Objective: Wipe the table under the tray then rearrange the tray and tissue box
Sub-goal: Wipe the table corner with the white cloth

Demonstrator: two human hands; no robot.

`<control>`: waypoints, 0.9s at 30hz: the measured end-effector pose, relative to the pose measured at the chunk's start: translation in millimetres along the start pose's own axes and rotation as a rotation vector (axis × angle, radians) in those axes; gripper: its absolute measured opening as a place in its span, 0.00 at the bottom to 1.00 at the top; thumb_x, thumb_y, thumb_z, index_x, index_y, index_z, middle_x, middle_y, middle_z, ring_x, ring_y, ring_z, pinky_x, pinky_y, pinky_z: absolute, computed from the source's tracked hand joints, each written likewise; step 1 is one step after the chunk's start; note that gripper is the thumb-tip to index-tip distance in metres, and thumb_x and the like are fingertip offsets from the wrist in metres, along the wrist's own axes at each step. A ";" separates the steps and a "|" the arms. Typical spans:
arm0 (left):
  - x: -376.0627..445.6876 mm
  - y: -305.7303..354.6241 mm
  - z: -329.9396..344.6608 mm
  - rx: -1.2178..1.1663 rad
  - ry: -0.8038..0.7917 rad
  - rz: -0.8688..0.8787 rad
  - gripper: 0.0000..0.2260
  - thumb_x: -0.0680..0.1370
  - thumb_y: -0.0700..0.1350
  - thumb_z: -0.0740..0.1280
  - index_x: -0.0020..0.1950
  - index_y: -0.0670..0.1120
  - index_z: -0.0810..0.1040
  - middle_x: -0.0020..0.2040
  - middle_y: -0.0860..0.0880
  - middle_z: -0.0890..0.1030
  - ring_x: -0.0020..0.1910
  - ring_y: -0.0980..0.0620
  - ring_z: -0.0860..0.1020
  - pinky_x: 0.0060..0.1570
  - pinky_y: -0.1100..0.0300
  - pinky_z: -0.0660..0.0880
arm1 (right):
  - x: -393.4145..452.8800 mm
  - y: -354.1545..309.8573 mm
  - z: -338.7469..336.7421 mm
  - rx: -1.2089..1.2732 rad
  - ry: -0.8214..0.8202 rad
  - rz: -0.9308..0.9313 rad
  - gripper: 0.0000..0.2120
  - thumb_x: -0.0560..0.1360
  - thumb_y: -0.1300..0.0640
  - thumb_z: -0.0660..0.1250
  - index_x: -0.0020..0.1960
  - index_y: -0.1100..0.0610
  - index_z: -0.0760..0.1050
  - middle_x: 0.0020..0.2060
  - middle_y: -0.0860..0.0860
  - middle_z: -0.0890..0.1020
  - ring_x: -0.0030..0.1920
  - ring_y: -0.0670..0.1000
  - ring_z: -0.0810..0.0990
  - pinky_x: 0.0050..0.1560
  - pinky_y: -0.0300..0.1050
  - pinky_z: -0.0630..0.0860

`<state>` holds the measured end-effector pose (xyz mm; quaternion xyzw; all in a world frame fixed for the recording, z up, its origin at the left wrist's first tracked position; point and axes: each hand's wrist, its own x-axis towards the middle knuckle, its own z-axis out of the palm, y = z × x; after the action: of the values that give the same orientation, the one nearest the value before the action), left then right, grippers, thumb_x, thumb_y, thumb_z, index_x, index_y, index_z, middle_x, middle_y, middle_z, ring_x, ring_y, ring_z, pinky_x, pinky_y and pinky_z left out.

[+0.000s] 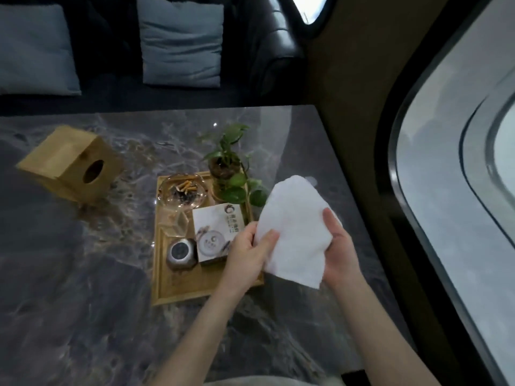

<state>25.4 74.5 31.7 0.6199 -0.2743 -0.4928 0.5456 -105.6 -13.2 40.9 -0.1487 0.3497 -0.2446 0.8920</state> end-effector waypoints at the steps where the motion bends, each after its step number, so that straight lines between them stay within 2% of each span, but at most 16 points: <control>1: 7.4 -4.9 5.7 0.080 -0.039 -0.024 0.02 0.76 0.51 0.64 0.46 0.56 0.75 0.44 0.59 0.82 0.41 0.66 0.79 0.34 0.72 0.75 | -1.0 -9.0 -7.4 -0.023 0.009 -0.015 0.25 0.76 0.43 0.57 0.65 0.59 0.70 0.61 0.61 0.78 0.60 0.62 0.77 0.57 0.61 0.75; 2: 15.4 -9.8 12.0 0.160 -0.080 -0.054 0.04 0.76 0.54 0.63 0.47 0.56 0.75 0.47 0.59 0.81 0.43 0.65 0.79 0.37 0.70 0.76 | -1.8 -18.6 -14.0 -0.058 0.027 -0.034 0.24 0.76 0.44 0.58 0.64 0.59 0.71 0.60 0.60 0.79 0.59 0.61 0.78 0.54 0.59 0.77; 4: 33.0 -18.3 26.0 0.339 -0.144 -0.106 0.12 0.76 0.57 0.60 0.54 0.53 0.75 0.55 0.54 0.79 0.50 0.59 0.78 0.48 0.62 0.77 | -3.3 -38.8 -20.6 -0.158 0.092 -0.052 0.24 0.74 0.44 0.60 0.63 0.58 0.71 0.57 0.59 0.81 0.57 0.59 0.79 0.49 0.55 0.80; 6: 52.4 -25.8 39.4 0.565 -0.109 -0.057 0.19 0.77 0.56 0.59 0.63 0.48 0.72 0.62 0.49 0.75 0.58 0.51 0.75 0.60 0.56 0.71 | 0.5 -62.1 -21.9 -0.302 0.215 -0.080 0.24 0.69 0.42 0.67 0.60 0.54 0.73 0.53 0.56 0.84 0.54 0.56 0.82 0.47 0.50 0.80; 8: 70.1 -32.1 50.0 0.731 -0.010 0.049 0.19 0.78 0.52 0.57 0.67 0.45 0.67 0.66 0.46 0.71 0.64 0.48 0.70 0.62 0.56 0.66 | 8.3 -86.2 -21.9 -0.518 0.336 -0.181 0.21 0.62 0.40 0.71 0.52 0.47 0.76 0.52 0.51 0.84 0.52 0.52 0.82 0.51 0.49 0.78; 10: 87.4 -41.0 55.9 0.868 0.067 0.128 0.19 0.79 0.48 0.55 0.69 0.43 0.65 0.70 0.44 0.67 0.69 0.47 0.65 0.66 0.53 0.63 | 16.6 -111.1 -14.8 -0.814 0.353 -0.277 0.10 0.66 0.39 0.69 0.44 0.41 0.79 0.47 0.41 0.84 0.48 0.43 0.82 0.54 0.46 0.75; 11: 96.6 -46.4 57.4 0.947 0.101 0.146 0.20 0.80 0.48 0.55 0.70 0.43 0.63 0.72 0.43 0.65 0.71 0.46 0.61 0.68 0.52 0.60 | 20.5 -123.0 -8.5 -0.934 0.357 -0.317 0.05 0.69 0.39 0.66 0.40 0.37 0.79 0.41 0.36 0.84 0.44 0.38 0.82 0.50 0.42 0.73; 13: 114.6 -57.4 58.2 1.081 0.143 0.157 0.22 0.80 0.48 0.53 0.73 0.42 0.57 0.75 0.43 0.58 0.74 0.47 0.54 0.72 0.51 0.52 | 34.4 -146.3 -3.7 -1.085 0.388 -0.378 0.09 0.73 0.41 0.62 0.38 0.39 0.79 0.33 0.33 0.82 0.38 0.35 0.80 0.41 0.36 0.69; 15: 130.9 -66.3 58.5 1.172 0.152 0.148 0.24 0.80 0.50 0.50 0.74 0.43 0.52 0.77 0.45 0.51 0.75 0.48 0.48 0.72 0.53 0.43 | 52.6 -168.6 -1.7 -1.171 0.422 -0.446 0.08 0.75 0.41 0.60 0.47 0.43 0.75 0.37 0.35 0.76 0.38 0.37 0.75 0.37 0.34 0.65; 17: 143.3 -73.9 59.0 1.224 0.157 0.135 0.25 0.80 0.51 0.48 0.74 0.43 0.48 0.77 0.45 0.48 0.75 0.49 0.44 0.70 0.54 0.38 | 71.3 -184.8 -0.7 -1.276 0.451 -0.541 0.16 0.76 0.44 0.58 0.59 0.50 0.73 0.42 0.40 0.75 0.41 0.39 0.73 0.37 0.33 0.64; 19: 149.4 -79.8 59.0 1.252 0.167 0.111 0.26 0.80 0.52 0.47 0.74 0.42 0.46 0.77 0.44 0.47 0.75 0.50 0.43 0.69 0.54 0.37 | 86.1 -189.8 1.6 -1.361 0.476 -0.649 0.17 0.78 0.46 0.57 0.59 0.56 0.74 0.45 0.46 0.77 0.45 0.47 0.76 0.39 0.36 0.69; 21: 149.9 -84.7 59.3 1.282 0.178 0.087 0.26 0.79 0.53 0.46 0.74 0.42 0.45 0.77 0.44 0.48 0.75 0.49 0.44 0.70 0.52 0.38 | 100.9 -181.4 -4.0 -1.459 0.501 -0.706 0.17 0.78 0.48 0.57 0.54 0.60 0.75 0.45 0.54 0.80 0.47 0.56 0.79 0.43 0.48 0.76; 23: 148.7 -87.5 59.9 1.339 0.191 0.086 0.27 0.79 0.54 0.44 0.73 0.42 0.42 0.77 0.43 0.49 0.75 0.48 0.46 0.70 0.51 0.40 | 116.8 -163.8 -13.9 -1.722 0.495 -0.726 0.16 0.77 0.51 0.60 0.52 0.65 0.75 0.48 0.62 0.81 0.50 0.62 0.79 0.48 0.53 0.74; 25: 148.9 -88.0 60.1 1.368 0.198 0.086 0.27 0.79 0.55 0.44 0.73 0.42 0.43 0.76 0.42 0.50 0.75 0.47 0.47 0.70 0.50 0.41 | 132.2 -140.3 -28.2 -1.960 0.293 -0.578 0.20 0.75 0.52 0.64 0.59 0.66 0.72 0.58 0.64 0.78 0.59 0.61 0.75 0.56 0.52 0.70; 27: 149.2 -87.2 60.7 1.379 0.198 0.082 0.28 0.78 0.55 0.43 0.74 0.41 0.47 0.76 0.42 0.51 0.75 0.46 0.49 0.71 0.50 0.43 | 140.9 -117.7 -43.4 -2.016 0.060 -0.316 0.31 0.73 0.44 0.65 0.69 0.60 0.64 0.70 0.59 0.67 0.71 0.57 0.63 0.70 0.51 0.60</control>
<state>7.1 -59.0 -92.5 0.8561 -0.4966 -0.1263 0.0679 -85.4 -191.8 -16.2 -0.8688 0.3913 0.0450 0.3001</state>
